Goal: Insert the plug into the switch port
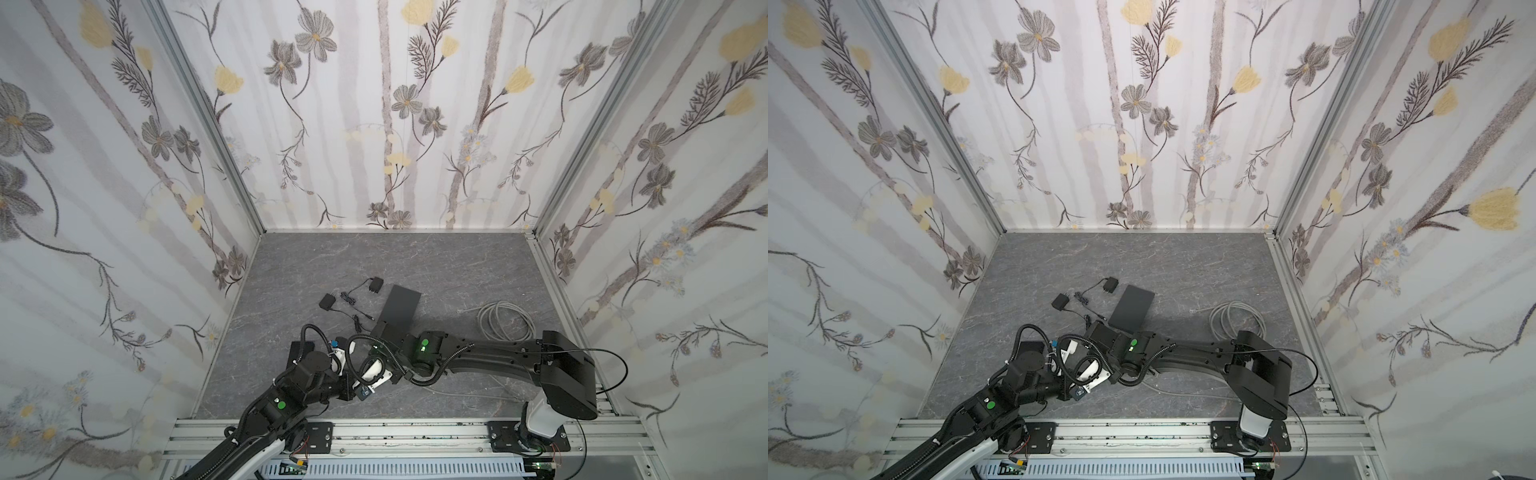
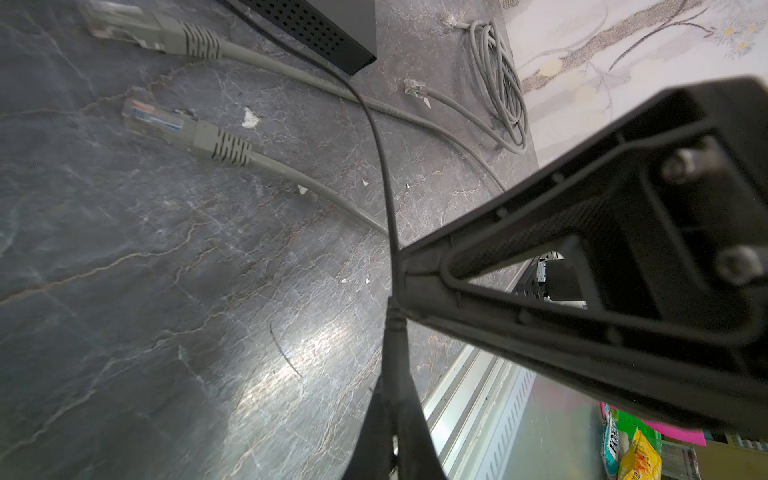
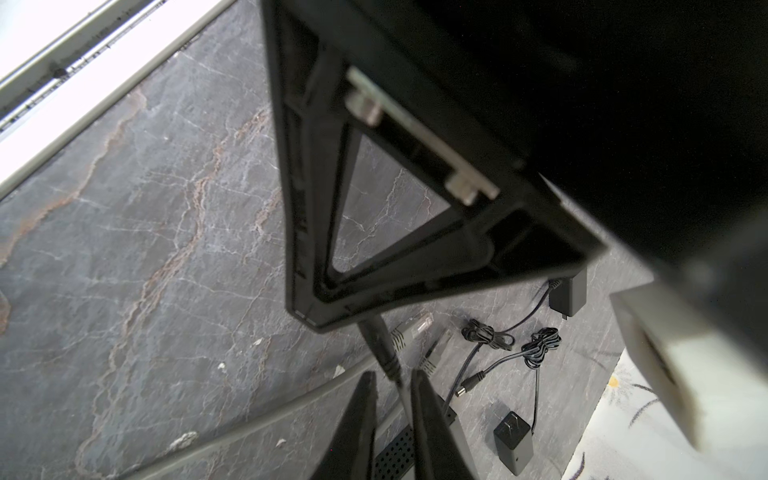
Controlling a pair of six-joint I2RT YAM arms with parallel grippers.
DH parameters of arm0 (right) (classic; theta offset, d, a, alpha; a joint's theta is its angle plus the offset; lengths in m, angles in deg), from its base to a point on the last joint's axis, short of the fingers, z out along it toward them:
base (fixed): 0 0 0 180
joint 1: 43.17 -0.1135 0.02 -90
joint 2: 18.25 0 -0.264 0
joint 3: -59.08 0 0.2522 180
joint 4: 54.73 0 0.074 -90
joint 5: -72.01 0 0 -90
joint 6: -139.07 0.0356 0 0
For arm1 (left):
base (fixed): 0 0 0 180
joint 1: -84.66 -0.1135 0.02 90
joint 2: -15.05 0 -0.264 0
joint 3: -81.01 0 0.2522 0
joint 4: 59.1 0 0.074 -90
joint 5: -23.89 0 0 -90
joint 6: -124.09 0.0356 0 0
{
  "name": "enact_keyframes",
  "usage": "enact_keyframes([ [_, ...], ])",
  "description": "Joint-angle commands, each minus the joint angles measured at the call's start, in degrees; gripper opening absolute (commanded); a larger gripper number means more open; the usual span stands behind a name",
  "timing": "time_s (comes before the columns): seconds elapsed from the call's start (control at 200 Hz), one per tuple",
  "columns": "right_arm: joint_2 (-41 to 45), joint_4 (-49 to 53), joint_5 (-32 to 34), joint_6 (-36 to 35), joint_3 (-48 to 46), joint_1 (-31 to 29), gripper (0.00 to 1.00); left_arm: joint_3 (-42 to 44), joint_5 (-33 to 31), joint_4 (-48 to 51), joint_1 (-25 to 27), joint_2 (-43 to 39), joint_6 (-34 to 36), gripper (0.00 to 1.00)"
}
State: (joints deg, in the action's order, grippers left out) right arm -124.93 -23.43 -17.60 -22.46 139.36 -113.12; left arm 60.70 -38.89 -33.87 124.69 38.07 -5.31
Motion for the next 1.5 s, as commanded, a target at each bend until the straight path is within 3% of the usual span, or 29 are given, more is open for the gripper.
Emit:
enact_keyframes([
  [0.0, -0.8, -1.4, 1.1, -0.5, 0.4, -0.1, 0.19, 0.0, 1.9, -2.6, 0.0, 0.0, -0.1, 0.00],
  [0.515, -0.6, -2.2, 0.0, -0.1, 0.3, -0.3, 0.17, 0.5, 4.3, -4.2, 0.0, -1.4, -0.3, 0.00],
  [0.984, 7.7, -6.0, -6.7, 1.9, -5.8, 2.3, 0.18, 1.4, 5.9, -4.8, 0.4, -5.5, -0.9, 0.00],
  [1.494, 6.8, -2.5, -4.6, 0.5, -4.4, 1.1, 0.20, 1.5, 7.1, -6.4, 0.8, -4.3, -0.9, 0.00],
])
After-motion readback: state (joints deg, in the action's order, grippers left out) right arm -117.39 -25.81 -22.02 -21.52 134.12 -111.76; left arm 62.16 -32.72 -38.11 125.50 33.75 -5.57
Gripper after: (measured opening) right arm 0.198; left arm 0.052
